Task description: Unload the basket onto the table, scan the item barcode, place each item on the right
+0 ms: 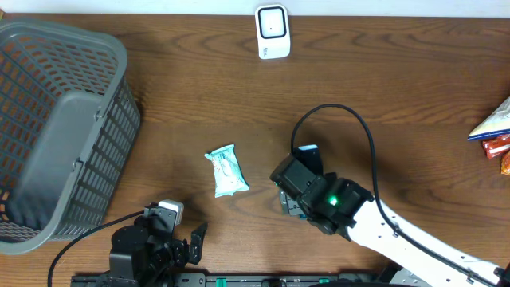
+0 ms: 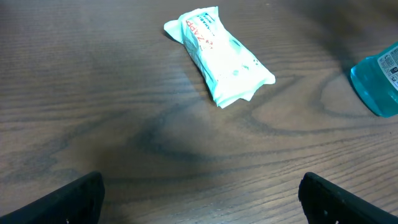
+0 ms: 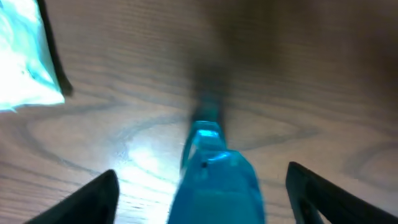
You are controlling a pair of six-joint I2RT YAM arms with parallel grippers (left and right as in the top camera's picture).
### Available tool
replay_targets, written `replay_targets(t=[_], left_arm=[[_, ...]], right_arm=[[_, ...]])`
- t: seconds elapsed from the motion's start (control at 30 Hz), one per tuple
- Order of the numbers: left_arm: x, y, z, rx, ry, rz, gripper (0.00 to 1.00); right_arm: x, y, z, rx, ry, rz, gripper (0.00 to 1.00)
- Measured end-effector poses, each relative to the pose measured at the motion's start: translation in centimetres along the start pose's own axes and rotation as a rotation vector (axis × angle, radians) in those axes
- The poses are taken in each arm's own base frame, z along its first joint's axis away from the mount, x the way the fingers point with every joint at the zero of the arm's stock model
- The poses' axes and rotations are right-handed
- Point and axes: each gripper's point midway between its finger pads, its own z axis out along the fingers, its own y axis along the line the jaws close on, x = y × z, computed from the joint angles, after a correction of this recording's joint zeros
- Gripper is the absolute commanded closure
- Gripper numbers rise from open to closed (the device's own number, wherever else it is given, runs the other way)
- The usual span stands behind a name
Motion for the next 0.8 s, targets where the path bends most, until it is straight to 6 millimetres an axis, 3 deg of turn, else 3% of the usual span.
replay_targets(t=[0.13, 0.2, 0.3, 0.37, 0.5, 0.6, 0.8], left_arm=[[0.0, 0.0, 0.0, 0.0, 0.0, 0.0, 0.01], [0.0, 0.0, 0.0, 0.0, 0.0, 0.0, 0.01], [0.0, 0.0, 0.0, 0.0, 0.0, 0.0, 0.01], [0.0, 0.0, 0.0, 0.0, 0.0, 0.0, 0.0], [0.0, 0.0, 0.0, 0.0, 0.0, 0.0, 0.01], [0.0, 0.0, 0.0, 0.0, 0.0, 0.0, 0.01], [0.0, 0.0, 0.0, 0.0, 0.0, 0.0, 0.01]], right_arm=[[-1.7, 0.4, -2.9, -0.024, -0.019, -0.009, 0.01], [-3.3, 0.7, -5.6, -0.068, -0.076, 0.01, 0.01], [-3.2, -0.2, -7.9, -0.093, -0.105, 0.047, 0.01], [-2.6, -0.8, -8.2, -0.095, -0.105, 0.077, 0.01], [-1.0, -0.9, -6.0, -0.087, -0.073, 0.098, 0.01], [1.1, -0.7, -2.4, -0.078, -0.017, 0.099, 0.01], [2.4, -1.4, 0.1, -0.051, -0.027, 0.145, 0.2]])
